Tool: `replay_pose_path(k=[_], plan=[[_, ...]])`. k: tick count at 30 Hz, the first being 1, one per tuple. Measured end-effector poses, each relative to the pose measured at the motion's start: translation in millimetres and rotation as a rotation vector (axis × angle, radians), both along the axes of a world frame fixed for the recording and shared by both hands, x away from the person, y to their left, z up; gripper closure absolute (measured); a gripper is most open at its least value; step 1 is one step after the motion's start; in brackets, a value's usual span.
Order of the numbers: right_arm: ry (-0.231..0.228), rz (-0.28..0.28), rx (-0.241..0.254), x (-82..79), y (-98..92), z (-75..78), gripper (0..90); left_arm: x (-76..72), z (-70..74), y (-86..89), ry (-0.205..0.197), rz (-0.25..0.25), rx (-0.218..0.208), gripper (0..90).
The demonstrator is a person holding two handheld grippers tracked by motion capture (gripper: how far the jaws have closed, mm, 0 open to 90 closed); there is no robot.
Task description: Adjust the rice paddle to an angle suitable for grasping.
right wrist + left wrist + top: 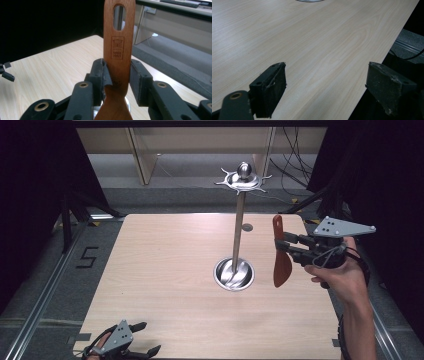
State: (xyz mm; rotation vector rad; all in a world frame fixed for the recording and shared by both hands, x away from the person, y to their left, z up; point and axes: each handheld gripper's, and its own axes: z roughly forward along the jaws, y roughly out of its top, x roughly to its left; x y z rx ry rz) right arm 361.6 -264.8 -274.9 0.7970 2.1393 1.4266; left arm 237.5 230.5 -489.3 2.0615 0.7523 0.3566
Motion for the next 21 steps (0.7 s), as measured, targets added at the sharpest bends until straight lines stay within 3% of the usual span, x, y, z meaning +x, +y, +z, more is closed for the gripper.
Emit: replay_pose_path(k=[3,4,10,12,15,18,21], plan=[[-0.013,-0.003,0.009,-0.2,2.0,5.9,67.0,0.0,-0.4,-0.9,-0.004,0.0,-0.018,15.8],[-0.037,0.0,-0.006,1.1,2.0,9.0,67.0,0.6,0.3,0.3,-0.008,-0.009,0.005,15.8],[-0.035,0.016,-0.007,3.0,9.0,22.1,67.1,0.7,0.1,0.3,-0.008,-0.009,0.004,15.8],[-0.059,0.015,-0.005,5.0,10.7,26.0,67.0,0.0,-0.5,-1.1,-0.003,0.001,-0.02,15.8],[-0.058,0.006,0.003,6.3,14.5,32.5,67.0,-2.0,-1.3,-3.2,0.017,0.023,-0.051,15.8],[-0.05,0.018,0.014,8.8,16.3,38.3,67.0,0.1,-0.1,-0.7,-0.004,-0.002,-0.02,15.8],[-0.058,0.009,0.016,11.3,17.8,42.6,67.0,-0.9,-0.6,-1.3,0.008,0.01,-0.03,15.8]])
